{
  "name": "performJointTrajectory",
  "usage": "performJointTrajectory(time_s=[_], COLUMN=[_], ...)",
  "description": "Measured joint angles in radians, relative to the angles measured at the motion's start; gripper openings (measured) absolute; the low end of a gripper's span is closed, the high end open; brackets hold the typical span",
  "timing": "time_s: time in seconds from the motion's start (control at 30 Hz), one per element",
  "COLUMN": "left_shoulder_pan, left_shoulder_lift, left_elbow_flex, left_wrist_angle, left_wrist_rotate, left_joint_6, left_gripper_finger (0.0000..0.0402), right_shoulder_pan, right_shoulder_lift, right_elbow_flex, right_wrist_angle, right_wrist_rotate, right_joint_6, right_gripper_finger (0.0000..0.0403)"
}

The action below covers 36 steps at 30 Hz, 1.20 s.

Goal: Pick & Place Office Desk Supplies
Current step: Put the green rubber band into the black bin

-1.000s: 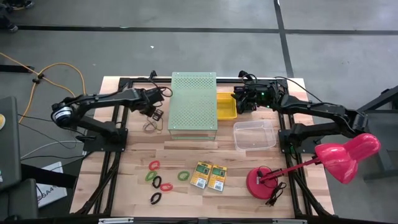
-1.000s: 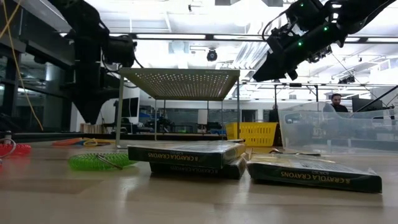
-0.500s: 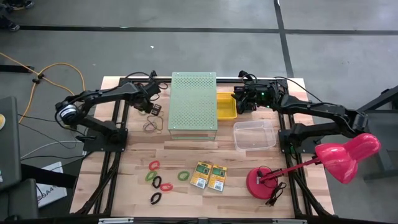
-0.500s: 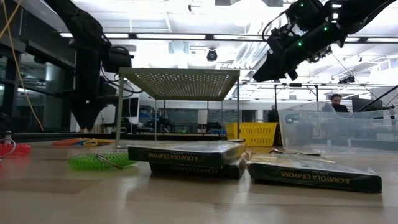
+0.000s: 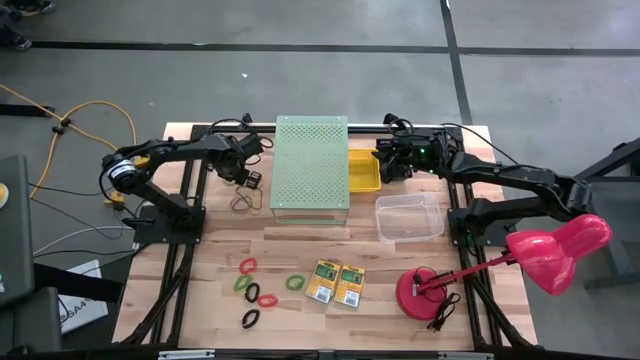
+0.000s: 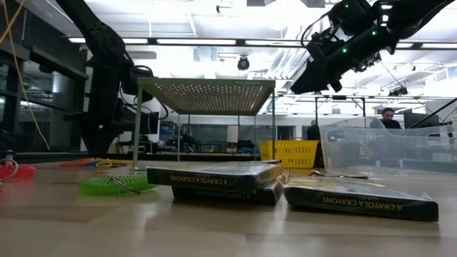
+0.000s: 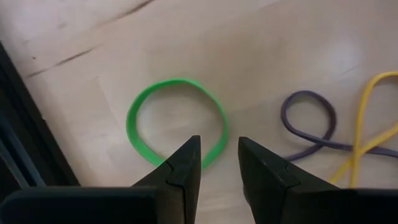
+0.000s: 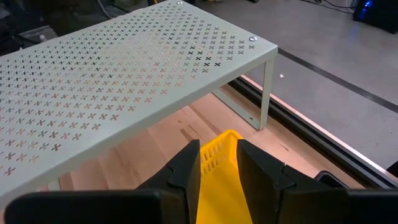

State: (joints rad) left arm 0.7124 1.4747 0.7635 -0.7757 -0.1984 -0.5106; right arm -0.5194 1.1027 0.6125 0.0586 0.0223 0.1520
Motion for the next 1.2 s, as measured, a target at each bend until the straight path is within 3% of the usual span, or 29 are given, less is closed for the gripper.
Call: performJointTrajectory(time_s=[0.37, 0.77, 1.2], left_shoulder_pan=[0.0, 0.0, 0.0], left_shoulder_lift=[0.022, 0.022, 0.022], left_elbow_flex=[0.0, 0.0, 0.0], left_wrist_angle=[0.0, 0.0, 0.0], left_wrist_rotate=[0.002, 0.002, -0.003], left_joint_6=[0.0, -0.001, -0.001], left_gripper_finger=[0.0097, 0.0035, 0.0001], right_shoulder_pan=[0.0, 0.0, 0.0], right_shoulder_lift=[0.0, 0.0, 0.0], right_elbow_flex=[0.0, 0.0, 0.0], right_wrist_angle=[0.0, -0.001, -0.002], right_wrist_rotate=[0.0, -0.003, -0.003], right_joint_6=[0.0, 0.0, 0.0], right_gripper_finger=[0.0094, 0.0094, 0.0094])
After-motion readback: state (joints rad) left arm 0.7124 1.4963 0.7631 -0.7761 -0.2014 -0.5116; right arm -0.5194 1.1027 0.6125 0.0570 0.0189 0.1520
